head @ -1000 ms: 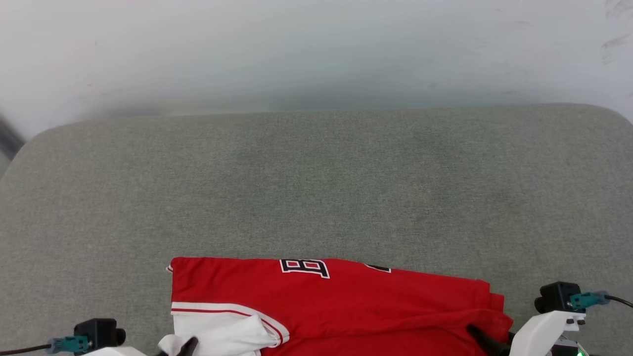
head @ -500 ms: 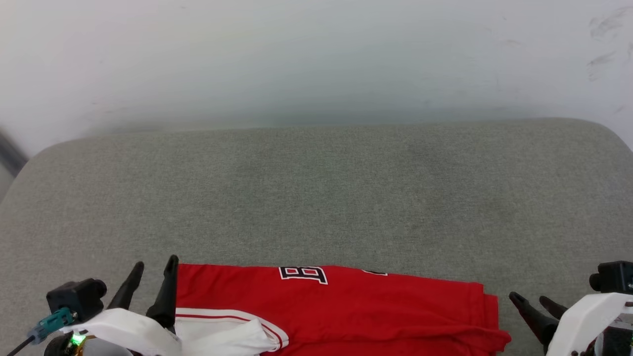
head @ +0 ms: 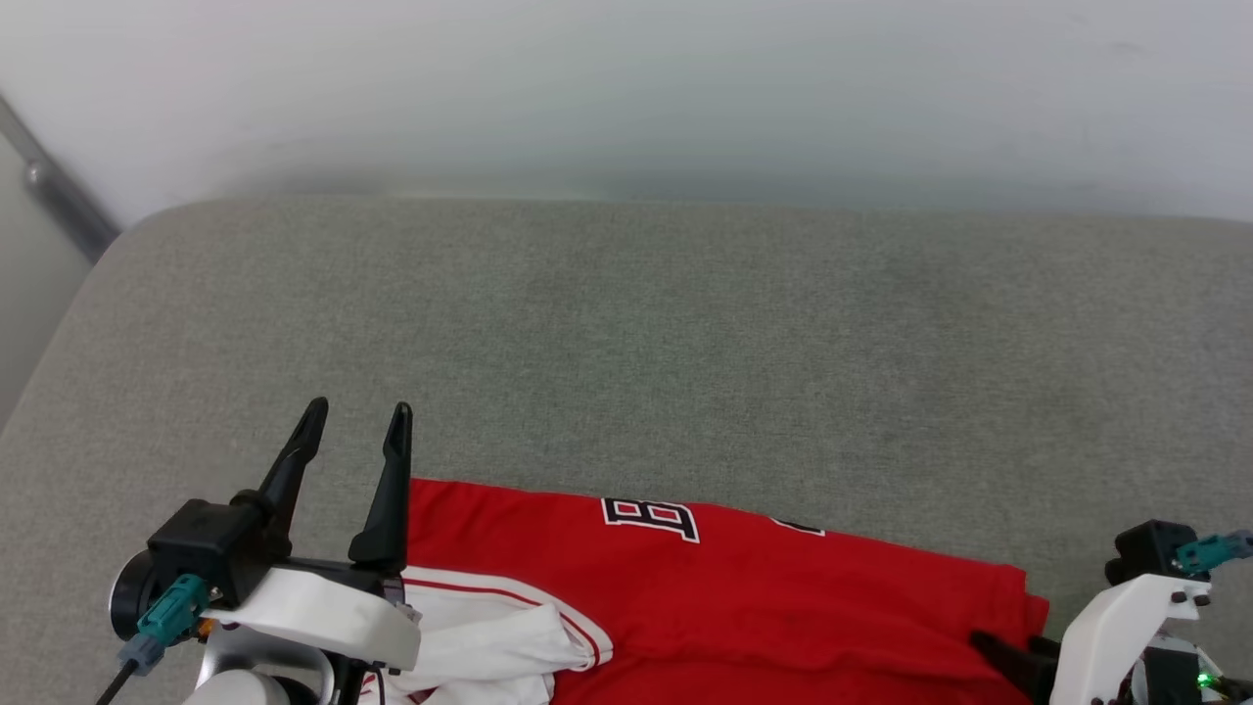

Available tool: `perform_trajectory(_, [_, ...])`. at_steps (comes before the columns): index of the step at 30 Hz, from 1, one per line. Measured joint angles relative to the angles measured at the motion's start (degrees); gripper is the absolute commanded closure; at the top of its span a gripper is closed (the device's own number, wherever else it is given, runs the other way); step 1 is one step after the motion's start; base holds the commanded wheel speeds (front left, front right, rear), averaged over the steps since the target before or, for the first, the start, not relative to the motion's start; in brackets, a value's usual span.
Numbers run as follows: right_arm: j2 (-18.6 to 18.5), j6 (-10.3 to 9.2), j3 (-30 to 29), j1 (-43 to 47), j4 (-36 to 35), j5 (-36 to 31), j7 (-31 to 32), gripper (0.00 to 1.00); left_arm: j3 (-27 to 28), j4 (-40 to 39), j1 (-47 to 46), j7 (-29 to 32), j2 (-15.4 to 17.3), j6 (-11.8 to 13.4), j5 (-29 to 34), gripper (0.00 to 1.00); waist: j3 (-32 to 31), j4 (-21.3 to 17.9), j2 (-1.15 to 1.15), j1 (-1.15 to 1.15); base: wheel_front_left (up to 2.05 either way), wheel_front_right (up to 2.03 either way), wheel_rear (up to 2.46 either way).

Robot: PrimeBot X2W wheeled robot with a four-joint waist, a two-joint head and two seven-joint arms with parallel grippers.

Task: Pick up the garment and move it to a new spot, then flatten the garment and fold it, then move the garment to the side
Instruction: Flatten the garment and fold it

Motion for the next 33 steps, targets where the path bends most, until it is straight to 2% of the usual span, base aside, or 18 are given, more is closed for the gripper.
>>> perform_trajectory(7, [0.6, -0.02, 1.1, -0.5, 3.8, 0.5, 2.0, 0.00, -0.6, -1.6, -0.2, -0.1, -1.5, 0.5, 2.4, 0.00, 2.2, 2.1, 0.00, 0.00, 0.00, 0.00, 0.00])
perform_trajectory(8, [0.6, -0.02, 1.2, -0.7, 4.0, 0.5, 2.1, 0.56, -0.6, -1.5, -0.2, -0.1, -1.5, 0.5, 2.5, 0.00, 2.2, 2.1, 0.00, 0.00, 0.00, 0.00, 0.00])
perform_trajectory(9, [0.8, -0.02, 1.4, -0.7, 4.2, 0.5, 2.1, 1.00, -0.6, -1.5, -0.2, -0.1, -1.5, 0.5, 2.5, 0.00, 2.1, 2.1, 0.00, 0.00, 0.00, 0.00, 0.00])
perform_trajectory(16, [1.3, -0.01, 3.7, -1.0, 4.2, 0.5, 1.4, 1.00, -0.3, -0.8, 1.9, 0.0, -1.3, 1.0, 2.3, 0.00, -0.2, 0.9, 0.00, 0.00, 0.00, 0.00, 0.00])
perform_trajectory(22, [-0.1, 0.01, 2.1, -3.0, 3.8, 0.3, 0.7, 1.00, 0.2, -1.2, 2.4, 0.1, -0.9, 2.0, 2.1, 0.00, -2.4, -0.9, 0.00, 0.00, 0.00, 0.00, 0.00])
perform_trajectory(27, [-1.7, 0.00, -2.8, -3.4, 5.2, -0.4, 1.0, 1.00, 0.1, -1.6, 3.8, 0.3, -0.2, 2.6, 2.3, 0.00, -3.5, -2.5, 0.00, 0.00, 0.00, 0.00, 0.00])
perform_trajectory(33, [-2.6, 0.00, -12.0, -3.4, 5.7, -2.2, 3.0, 1.00, -0.2, -2.1, 5.0, 0.4, -0.1, 3.0, 2.3, 0.00, -4.1, -4.0, 0.00, 0.00, 0.00, 0.00, 0.00])
